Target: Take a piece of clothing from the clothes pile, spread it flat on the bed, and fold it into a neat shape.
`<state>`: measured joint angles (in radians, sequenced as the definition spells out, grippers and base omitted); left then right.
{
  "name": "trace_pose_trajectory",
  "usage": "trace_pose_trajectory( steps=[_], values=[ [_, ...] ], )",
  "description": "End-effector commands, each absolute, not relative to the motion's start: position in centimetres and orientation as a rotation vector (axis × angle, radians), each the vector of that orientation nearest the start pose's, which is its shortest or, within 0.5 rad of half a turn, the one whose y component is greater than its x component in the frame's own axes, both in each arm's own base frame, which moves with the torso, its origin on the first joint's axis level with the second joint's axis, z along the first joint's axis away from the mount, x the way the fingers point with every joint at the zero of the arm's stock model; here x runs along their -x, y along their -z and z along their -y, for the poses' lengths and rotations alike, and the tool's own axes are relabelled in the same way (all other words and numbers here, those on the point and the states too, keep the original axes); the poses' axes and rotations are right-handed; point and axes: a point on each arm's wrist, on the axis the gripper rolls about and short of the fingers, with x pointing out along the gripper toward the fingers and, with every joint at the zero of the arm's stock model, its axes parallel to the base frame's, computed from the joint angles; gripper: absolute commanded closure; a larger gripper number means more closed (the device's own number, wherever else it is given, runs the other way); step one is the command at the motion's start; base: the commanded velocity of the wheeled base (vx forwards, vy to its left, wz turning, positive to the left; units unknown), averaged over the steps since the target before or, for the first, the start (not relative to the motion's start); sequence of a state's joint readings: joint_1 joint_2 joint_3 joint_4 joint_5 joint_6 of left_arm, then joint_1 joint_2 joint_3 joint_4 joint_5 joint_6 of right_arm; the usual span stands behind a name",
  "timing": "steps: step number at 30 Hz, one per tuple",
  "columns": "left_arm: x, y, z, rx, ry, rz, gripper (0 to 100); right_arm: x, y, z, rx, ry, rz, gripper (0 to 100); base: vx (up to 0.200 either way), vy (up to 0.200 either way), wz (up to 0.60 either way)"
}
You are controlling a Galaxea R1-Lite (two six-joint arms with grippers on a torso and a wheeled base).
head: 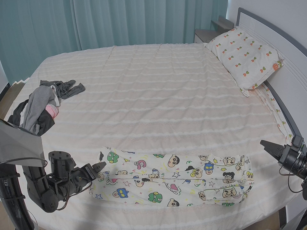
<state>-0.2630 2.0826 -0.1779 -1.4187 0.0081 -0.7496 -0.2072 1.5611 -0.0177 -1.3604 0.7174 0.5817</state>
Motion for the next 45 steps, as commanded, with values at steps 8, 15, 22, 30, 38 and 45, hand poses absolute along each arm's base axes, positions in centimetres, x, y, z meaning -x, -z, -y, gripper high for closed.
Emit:
trace_pose_trajectory(
  steps=[8,15,22,30,38,45],
  values=[
    [-28.7,-4.6,9.7,0.683,0.169,-0.444,0,-16.7,-10.8,2.0,-0.653,-0.445,-0.323,0,0.0,0.0,0.0],
    [-33.3,-6.0,13.5,0.808,0.142,-0.575,0,-16.6,-10.7,1.9,-0.657,-0.446,-0.334,0,0.0,0.0,0.0],
    [-34.4,-3.3,15.0,0.806,0.125,-0.652,0,-16.6,-10.7,1.9,-0.657,-0.446,-0.337,0,0.0,0.0,0.0],
    [-34.2,-1.8,15.5,0.821,0.103,-0.698,0,-16.7,-10.6,1.9,-0.659,-0.446,-0.34,0,0.0,0.0,0.0],
    [-35.7,-0.6,13.5,0.839,0.04,-0.676,0,-16.6,-10.6,1.9,-0.659,-0.444,-0.341,0,0.0,0.0,0.0],
    [-35.6,-0.2,11.8,0.845,-0.013,-0.682,0,-16.6,-10.6,1.9,-0.661,-0.447,-0.349,0,0.0,0.0,0.0]
  ],
)
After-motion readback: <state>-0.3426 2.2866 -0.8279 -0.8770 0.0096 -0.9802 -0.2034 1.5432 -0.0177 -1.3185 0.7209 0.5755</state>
